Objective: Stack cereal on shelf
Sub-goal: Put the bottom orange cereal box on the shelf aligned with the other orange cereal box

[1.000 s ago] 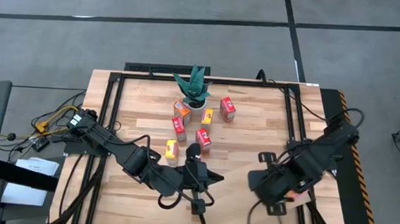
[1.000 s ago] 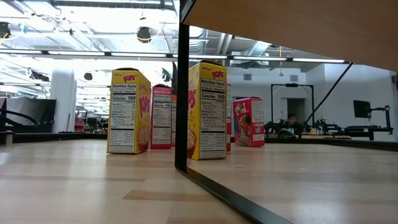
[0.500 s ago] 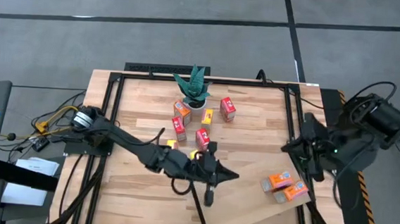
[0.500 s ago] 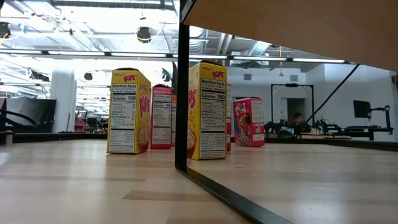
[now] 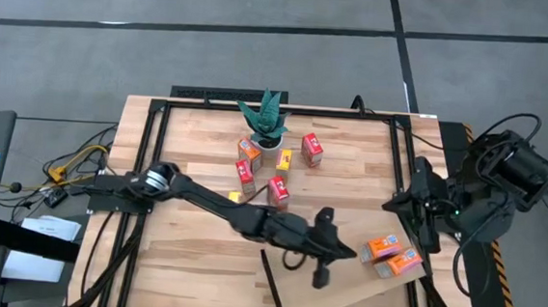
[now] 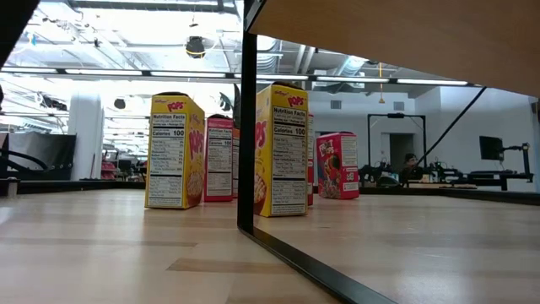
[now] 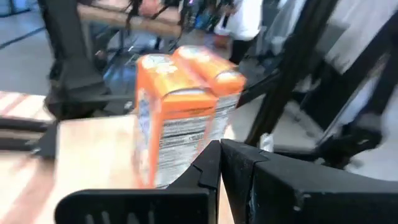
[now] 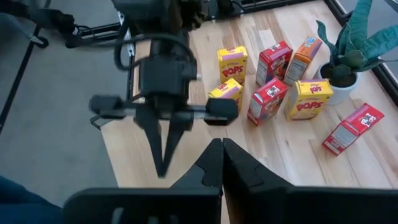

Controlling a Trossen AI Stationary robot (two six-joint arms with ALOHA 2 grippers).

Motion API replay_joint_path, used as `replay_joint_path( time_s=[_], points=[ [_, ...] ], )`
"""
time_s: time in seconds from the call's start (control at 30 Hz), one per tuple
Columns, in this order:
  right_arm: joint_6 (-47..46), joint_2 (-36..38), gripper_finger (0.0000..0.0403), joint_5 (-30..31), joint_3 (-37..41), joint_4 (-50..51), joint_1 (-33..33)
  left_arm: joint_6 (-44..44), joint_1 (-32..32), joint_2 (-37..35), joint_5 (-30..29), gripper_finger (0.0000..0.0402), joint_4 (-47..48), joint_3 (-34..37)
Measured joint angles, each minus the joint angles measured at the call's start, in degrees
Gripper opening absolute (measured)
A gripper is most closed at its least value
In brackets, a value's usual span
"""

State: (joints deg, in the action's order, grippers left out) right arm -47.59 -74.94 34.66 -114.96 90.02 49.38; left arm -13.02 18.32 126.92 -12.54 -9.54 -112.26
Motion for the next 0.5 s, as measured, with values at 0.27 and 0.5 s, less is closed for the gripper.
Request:
replay_joint_path(
  time_s=[0.27, 0.5],
  points=[
    [0.0, -0.5, 0.0018, -0.1, 0.0, 0.0, 1.5, 1.9, -0.4, 10.7, 0.5, 0.0000, 14.7, -19.2],
    [-0.3, -0.4, 0.0019, -0.3, 0.0, 0.0, 2.3, 2.5, -1.4, 12.0, -3.3, 0.0000, 17.9, -22.2]
  ],
)
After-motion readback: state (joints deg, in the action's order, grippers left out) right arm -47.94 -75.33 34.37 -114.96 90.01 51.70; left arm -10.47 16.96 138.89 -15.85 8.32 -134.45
